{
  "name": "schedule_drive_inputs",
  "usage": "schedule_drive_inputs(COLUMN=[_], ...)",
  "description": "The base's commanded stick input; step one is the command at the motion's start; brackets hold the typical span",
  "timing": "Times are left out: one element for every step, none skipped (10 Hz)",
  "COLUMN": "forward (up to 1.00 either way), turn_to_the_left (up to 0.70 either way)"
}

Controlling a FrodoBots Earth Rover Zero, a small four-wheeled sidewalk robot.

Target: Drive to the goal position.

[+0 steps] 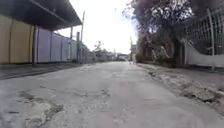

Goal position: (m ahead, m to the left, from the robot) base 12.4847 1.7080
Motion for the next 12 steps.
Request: schedule_drive_inputs(forward=[0.85,0.85,0.85,0.85,0.85,0.85,0.85,0.85,0.85,0.85,0.85,0.85], turn_to_the_left=[-0.29,-0.34,-0.34,-0.34,-0.16,0.00,0.00,0.00,0.00,0.00,0.00,0.00])
